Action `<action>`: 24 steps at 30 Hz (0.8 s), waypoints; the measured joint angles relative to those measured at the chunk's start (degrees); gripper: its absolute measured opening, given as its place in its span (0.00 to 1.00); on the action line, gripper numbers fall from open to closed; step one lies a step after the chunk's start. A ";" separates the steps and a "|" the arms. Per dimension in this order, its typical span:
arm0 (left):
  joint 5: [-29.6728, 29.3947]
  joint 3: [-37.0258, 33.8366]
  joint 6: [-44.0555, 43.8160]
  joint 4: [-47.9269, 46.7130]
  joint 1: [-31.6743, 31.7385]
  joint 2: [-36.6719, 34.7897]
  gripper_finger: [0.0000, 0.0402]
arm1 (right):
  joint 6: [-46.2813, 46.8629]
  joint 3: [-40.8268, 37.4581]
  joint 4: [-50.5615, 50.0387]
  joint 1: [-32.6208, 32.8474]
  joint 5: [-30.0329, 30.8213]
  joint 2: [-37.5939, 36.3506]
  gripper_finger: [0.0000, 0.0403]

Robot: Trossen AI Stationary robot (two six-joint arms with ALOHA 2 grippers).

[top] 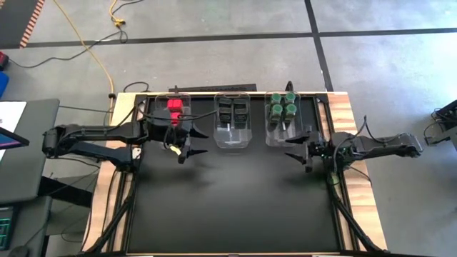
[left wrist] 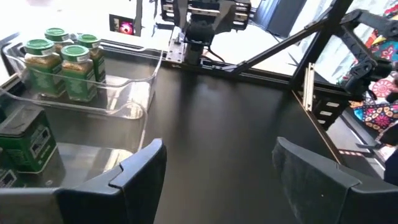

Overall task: Sort spices by type
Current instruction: Return to Home Position

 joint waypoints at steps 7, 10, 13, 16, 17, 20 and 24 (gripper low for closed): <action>-0.04 0.00 -0.42 0.00 0.00 0.00 0.70 | 0.28 0.00 -5.45 0.00 0.06 -7.70 0.71; -0.07 0.00 -0.42 0.00 -0.01 0.00 0.70 | 0.25 0.00 -6.70 0.00 0.06 -9.77 0.71; -0.09 0.00 -0.57 0.00 -0.02 0.00 0.70 | 0.00 -0.52 -6.29 0.00 0.04 -11.69 0.71; -0.11 0.00 -0.76 -0.02 0.00 0.00 0.70 | 0.51 -3.20 -4.78 0.00 -0.06 -14.07 0.71; -0.11 0.00 -0.82 -0.02 0.00 0.00 0.70 | 1.07 -4.65 -3.73 0.00 -0.07 -14.30 0.71; -0.11 0.00 -0.85 -0.12 -0.05 0.00 0.70 | 2.44 -8.56 -0.62 0.09 -0.49 -14.21 0.71; -0.13 0.00 -0.87 -0.33 -0.16 0.00 0.70 | 3.42 -10.27 2.99 0.13 -2.01 -14.06 0.71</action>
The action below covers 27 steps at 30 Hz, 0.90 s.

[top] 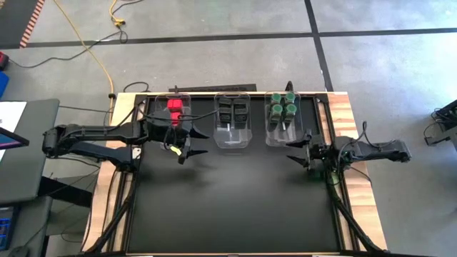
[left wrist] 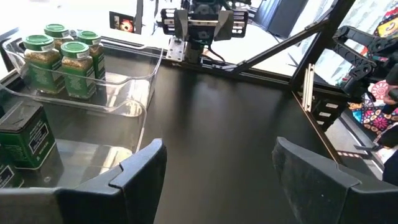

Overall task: Sort spices by type
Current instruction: Return to Home Position

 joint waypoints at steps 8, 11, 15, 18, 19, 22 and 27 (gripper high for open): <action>-0.03 0.00 -0.20 -0.61 -0.04 0.00 0.70 | -0.68 0.16 -1.28 -0.19 -0.29 -0.15 0.71; -0.03 0.00 -0.18 -0.59 -0.06 0.00 0.70 | -2.63 0.21 -1.51 -0.82 -0.27 -0.15 0.71; -0.03 0.00 -0.03 -0.61 -0.06 0.00 0.70 | -3.03 0.21 -1.63 -2.24 -0.24 -0.15 0.71; -0.03 0.00 -0.01 -0.61 -0.06 -0.01 0.70 | -3.04 0.21 -1.72 -2.87 -0.22 -0.15 0.71; -0.03 0.00 0.01 -0.61 -0.06 0.00 0.70 | -3.05 0.21 -1.75 -2.88 -0.22 -0.15 0.71; -0.03 0.00 1.16 -0.57 -0.06 0.00 0.70 | -3.07 0.21 -1.79 -2.88 -0.21 -0.15 0.71; -0.05 0.00 2.04 -0.54 -0.06 0.00 0.70 | -3.23 0.21 -1.90 -2.88 -0.20 0.26 0.71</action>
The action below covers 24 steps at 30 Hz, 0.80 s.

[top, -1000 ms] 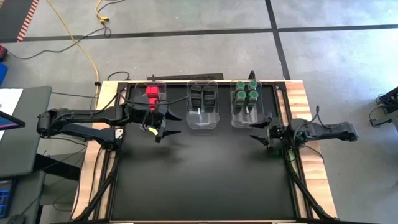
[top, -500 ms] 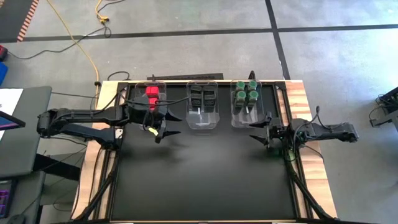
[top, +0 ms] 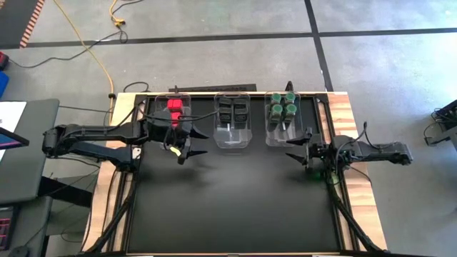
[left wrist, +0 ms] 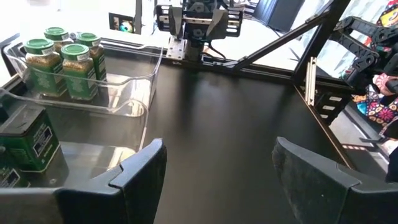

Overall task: Sort spices by type
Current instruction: Return to Home Position

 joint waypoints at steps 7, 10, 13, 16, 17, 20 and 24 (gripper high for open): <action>0.00 0.00 0.82 0.20 0.00 0.00 0.70 | 0.00 0.00 -0.23 0.11 -0.58 4.85 0.71; 0.00 0.00 0.82 0.20 0.00 -0.01 0.70 | -0.46 -0.02 -0.30 0.77 -1.25 8.65 0.71; 0.00 0.00 0.82 0.18 -0.01 -0.01 0.70 | -0.56 -0.02 -0.27 1.35 -1.54 12.49 0.71; 0.00 0.00 0.82 0.18 -0.26 0.00 0.70 | -1.65 -0.09 -0.10 1.31 -1.40 15.01 0.71; 0.00 0.00 0.82 0.18 -0.39 0.00 0.70 | -1.75 -0.09 -0.04 1.31 -1.35 15.51 0.71; 0.00 -0.03 1.60 0.34 -0.97 0.00 0.70 | -2.08 -0.09 -0.05 1.31 -1.22 16.08 0.71; 0.28 -2.92 2.74 6.15 -1.72 -0.22 0.70 | -6.09 -0.09 -0.31 1.31 -1.81 16.04 0.71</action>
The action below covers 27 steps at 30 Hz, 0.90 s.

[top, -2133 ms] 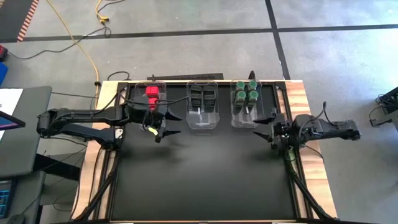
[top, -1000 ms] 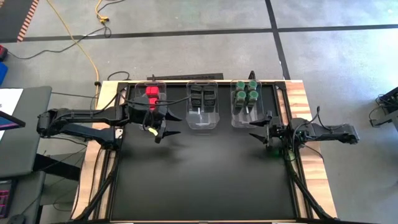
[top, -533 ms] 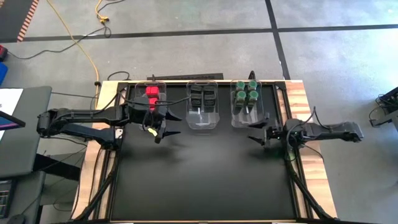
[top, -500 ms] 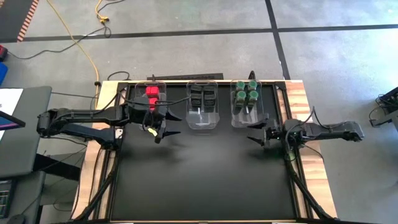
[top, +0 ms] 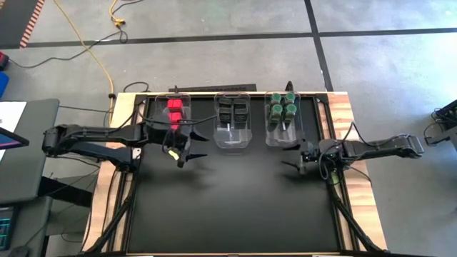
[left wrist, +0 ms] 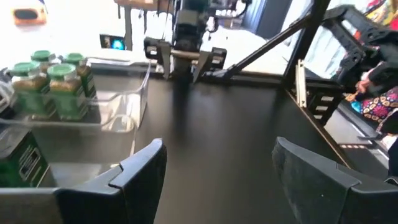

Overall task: Sort spices by type
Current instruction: Return to Home Position

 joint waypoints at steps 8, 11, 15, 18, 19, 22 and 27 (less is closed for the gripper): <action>0.39 -9.73 -5.24 10.46 -0.27 -3.85 0.70 | -0.55 0.00 0.00 0.00 -0.16 -0.03 0.71; 0.19 -13.73 -7.28 12.85 -1.36 -7.01 0.70 | -0.59 0.00 0.05 0.00 -0.14 -0.01 0.71; -5.28 -18.46 -8.40 15.79 -5.54 -11.45 0.70 | -0.74 -0.02 0.17 0.00 -0.11 -0.02 0.71; -8.23 -21.68 -7.99 15.57 -8.29 -15.10 0.70 | -0.77 -0.02 0.21 0.00 -0.07 -0.04 0.71; -8.92 -22.61 -8.20 15.61 -9.01 -16.35 0.70 | -0.77 -0.02 0.25 0.00 -0.05 -0.02 0.71; -10.75 -26.00 -8.70 16.89 -10.73 -20.63 0.70 | -0.80 -0.02 0.34 0.00 0.04 -0.04 0.71; -10.94 -31.97 -9.13 17.95 -11.50 -29.79 0.70 | -0.80 -0.02 0.40 0.00 0.08 -0.03 0.71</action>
